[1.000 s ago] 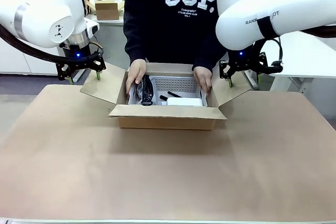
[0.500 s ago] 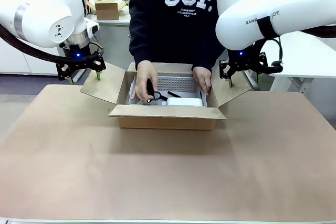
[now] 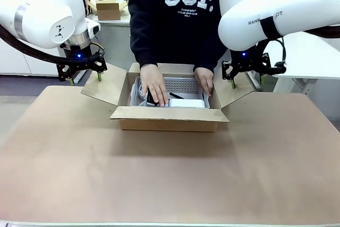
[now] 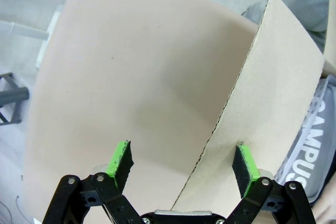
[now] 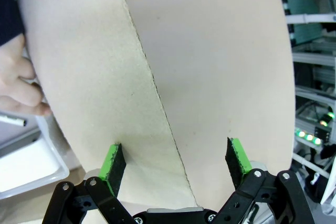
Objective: Pack the gift set into the box.
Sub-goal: Lift both hands away from the flaps of the Package Box.
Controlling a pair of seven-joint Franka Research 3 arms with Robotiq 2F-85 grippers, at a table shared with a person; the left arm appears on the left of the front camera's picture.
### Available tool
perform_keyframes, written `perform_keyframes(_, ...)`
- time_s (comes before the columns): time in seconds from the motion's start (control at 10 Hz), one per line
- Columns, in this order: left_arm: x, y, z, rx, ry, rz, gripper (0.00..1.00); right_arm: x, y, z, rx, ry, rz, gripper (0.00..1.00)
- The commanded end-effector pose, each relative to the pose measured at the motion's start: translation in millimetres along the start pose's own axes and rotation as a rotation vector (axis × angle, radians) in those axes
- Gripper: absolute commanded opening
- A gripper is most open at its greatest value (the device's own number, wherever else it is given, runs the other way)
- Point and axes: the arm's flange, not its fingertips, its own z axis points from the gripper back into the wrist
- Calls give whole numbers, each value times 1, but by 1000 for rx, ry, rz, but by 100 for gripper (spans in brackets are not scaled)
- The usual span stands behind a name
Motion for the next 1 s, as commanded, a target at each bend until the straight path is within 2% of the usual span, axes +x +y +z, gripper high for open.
perform_keyframes(0.0,-1,-1,1,20,-10,13,100,1,-2,3,-19,-10,8,100)
perform_keyframes(0.9,-1,-1,1,20,-10,13,100,1,-2,3,-19,-10,8,100)
